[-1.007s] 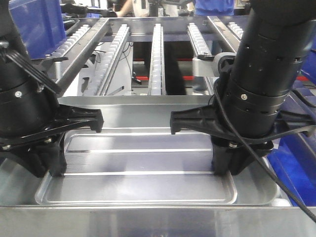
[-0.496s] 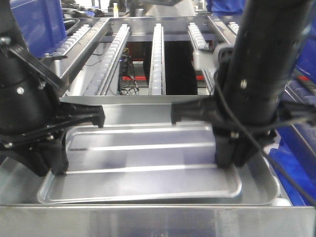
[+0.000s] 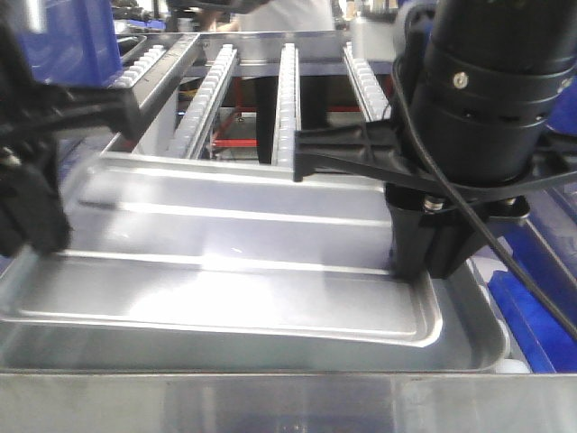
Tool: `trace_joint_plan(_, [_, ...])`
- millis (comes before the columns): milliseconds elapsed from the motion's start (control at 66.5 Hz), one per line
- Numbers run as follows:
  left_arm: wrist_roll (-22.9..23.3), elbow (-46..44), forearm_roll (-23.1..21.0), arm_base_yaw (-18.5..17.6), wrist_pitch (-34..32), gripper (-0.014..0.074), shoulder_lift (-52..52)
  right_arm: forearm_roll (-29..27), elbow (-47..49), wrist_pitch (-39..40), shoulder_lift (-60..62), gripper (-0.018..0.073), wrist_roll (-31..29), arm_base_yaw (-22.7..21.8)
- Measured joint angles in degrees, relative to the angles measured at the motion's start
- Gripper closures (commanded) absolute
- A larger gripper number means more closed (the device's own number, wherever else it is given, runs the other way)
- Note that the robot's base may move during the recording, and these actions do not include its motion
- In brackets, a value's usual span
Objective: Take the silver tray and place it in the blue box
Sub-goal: 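Lift the silver tray off the rack with both grippers, then hold the tray level in both grippers while the base drives to the blue crate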
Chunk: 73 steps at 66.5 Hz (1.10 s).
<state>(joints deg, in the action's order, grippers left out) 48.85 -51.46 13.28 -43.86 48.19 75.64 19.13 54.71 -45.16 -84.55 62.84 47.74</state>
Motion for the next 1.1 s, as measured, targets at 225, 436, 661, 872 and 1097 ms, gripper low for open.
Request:
trace_joint_plan(225, [7.69,3.35,2.58,-7.41,2.49,0.0610,-3.96,2.00,-3.72,-3.29,5.52,0.0506,5.33,6.03])
trace_joint_plan(436, [17.05,6.29,4.87,-15.38,3.48,0.0610,-5.78,1.41,-8.19,-3.38,11.44,0.0506,5.68,7.67])
trace_joint_plan(661, [20.99,6.48,6.06,-19.03,3.58,0.0610,-5.78,1.15,-10.45,-3.32,15.09,0.0506,6.04,7.66])
trace_joint_plan(872, [21.20,6.48,6.19,-19.13,3.58,0.0611,-5.82,1.06,-10.47,-2.88,15.09,0.0506,6.14,7.66])
trace_joint_plan(1097, [21.20,6.48,6.79,-19.13,3.60,0.0611,-5.82,1.06,-10.47,-2.84,15.09,0.0506,6.14,7.66])
